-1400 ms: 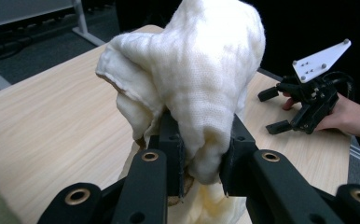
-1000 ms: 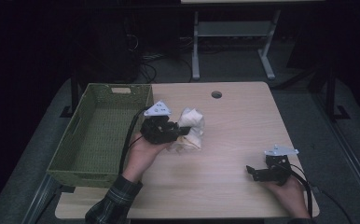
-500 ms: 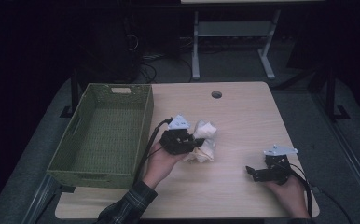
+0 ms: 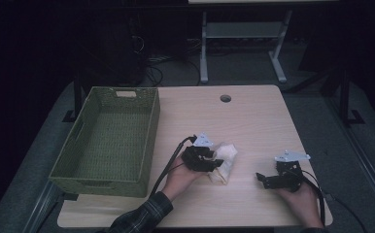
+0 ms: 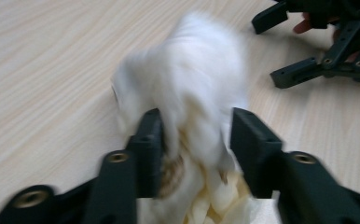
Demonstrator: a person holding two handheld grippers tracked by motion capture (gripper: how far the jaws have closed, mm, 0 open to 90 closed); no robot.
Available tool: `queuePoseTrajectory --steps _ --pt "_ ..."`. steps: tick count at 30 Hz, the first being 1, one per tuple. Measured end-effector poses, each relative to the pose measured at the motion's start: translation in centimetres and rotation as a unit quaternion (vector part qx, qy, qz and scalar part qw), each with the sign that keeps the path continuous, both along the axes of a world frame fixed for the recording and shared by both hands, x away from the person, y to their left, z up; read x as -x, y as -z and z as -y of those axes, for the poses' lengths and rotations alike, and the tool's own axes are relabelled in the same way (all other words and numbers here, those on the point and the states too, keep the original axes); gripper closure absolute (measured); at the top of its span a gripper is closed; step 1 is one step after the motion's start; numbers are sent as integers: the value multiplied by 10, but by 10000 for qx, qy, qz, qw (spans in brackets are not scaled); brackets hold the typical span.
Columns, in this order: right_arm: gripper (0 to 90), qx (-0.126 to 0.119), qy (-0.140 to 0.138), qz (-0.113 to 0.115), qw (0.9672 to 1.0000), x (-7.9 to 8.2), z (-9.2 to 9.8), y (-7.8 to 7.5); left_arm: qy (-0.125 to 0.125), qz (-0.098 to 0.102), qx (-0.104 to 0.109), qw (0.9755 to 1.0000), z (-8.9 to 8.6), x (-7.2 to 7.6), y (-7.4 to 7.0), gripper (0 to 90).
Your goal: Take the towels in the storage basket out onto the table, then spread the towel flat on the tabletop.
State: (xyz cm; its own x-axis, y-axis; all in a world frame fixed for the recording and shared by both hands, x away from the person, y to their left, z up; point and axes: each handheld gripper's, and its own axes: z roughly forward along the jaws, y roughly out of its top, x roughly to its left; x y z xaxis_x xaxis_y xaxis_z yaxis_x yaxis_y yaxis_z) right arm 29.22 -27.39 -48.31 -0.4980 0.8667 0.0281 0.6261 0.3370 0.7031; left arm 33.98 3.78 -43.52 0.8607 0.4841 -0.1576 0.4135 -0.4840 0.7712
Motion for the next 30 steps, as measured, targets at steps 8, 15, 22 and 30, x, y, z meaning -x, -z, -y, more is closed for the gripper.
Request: queuePoseTrajectory --steps 8,15,22,30 --pt "29 -3 -86 -1 10000 -2 -1 0 -169 169 103 9997 -25 3 -12 349" --pt "128 113 -208 -164 9996 -4 -6 -7 -312 312 -35 9990 -47 12 -16 349" --pt "153 -83 -369 46 9993 -4 -18 -22 -374 254 33 9990 -60 25 -12 369" --pt "235 -333 -722 343 9962 -6 -42 -46 -125 219 -128 9996 -53 38 -1 420"
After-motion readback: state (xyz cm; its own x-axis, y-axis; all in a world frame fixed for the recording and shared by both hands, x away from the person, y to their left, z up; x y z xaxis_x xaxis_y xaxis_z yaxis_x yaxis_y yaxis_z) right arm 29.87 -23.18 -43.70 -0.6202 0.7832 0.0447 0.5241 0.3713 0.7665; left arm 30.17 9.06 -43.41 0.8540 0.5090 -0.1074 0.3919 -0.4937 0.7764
